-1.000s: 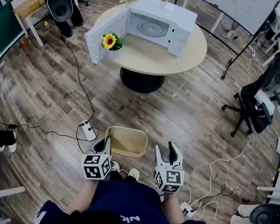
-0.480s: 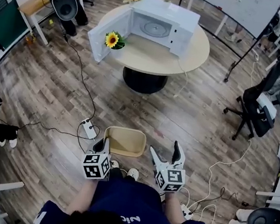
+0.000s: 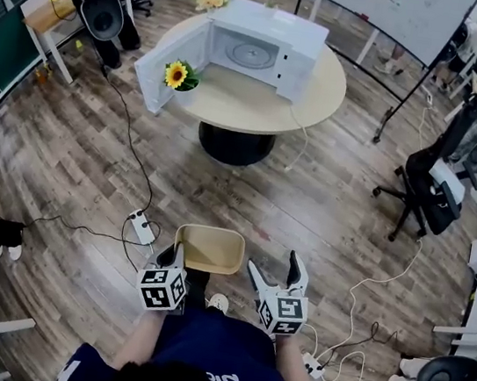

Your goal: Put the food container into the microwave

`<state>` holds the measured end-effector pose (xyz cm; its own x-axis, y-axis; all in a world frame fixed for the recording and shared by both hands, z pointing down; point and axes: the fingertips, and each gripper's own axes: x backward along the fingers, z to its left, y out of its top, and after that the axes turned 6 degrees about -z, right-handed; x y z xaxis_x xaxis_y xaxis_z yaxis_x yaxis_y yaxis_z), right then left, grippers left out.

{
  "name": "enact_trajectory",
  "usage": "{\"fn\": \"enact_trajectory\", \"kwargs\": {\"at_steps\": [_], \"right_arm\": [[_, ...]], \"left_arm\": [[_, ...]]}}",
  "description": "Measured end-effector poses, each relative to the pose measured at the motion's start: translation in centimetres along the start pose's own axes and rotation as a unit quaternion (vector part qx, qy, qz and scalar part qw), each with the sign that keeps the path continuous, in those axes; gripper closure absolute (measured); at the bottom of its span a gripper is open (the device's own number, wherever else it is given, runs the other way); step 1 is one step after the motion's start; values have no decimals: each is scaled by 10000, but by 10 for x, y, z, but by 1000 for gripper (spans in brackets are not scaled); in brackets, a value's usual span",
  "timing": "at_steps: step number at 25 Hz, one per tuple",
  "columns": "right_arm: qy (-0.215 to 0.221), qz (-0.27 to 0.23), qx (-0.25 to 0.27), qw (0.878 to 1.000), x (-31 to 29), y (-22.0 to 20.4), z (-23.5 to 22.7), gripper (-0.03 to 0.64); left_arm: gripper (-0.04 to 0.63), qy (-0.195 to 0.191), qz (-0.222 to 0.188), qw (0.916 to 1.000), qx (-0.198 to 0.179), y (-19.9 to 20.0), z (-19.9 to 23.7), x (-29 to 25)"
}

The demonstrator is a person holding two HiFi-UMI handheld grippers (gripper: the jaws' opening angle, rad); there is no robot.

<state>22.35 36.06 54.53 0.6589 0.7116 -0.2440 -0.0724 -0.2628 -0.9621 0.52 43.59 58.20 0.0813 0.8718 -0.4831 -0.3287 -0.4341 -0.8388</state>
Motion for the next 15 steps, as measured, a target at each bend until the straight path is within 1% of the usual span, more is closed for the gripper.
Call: {"fn": "enact_trajectory", "kwargs": {"at_steps": [5,8,10,15], "right_arm": [[-99,127,-7,9999,-17,-3,-9,161],[-301,180,-104,9993,-36,0,-21,164],[-409,196,-147,9989,-52,4,-28,166],[-489,195,-158,9985,-106,21,-30,166]], "left_arm": [[589,-14,0,10000,33,15,7,-28],[589,-34,59,10000,-2,27,15,-49],[589,-58,91,9999,-20,36,21,-64],[589,-153,132,9997,-123,70,42,-107]]}}
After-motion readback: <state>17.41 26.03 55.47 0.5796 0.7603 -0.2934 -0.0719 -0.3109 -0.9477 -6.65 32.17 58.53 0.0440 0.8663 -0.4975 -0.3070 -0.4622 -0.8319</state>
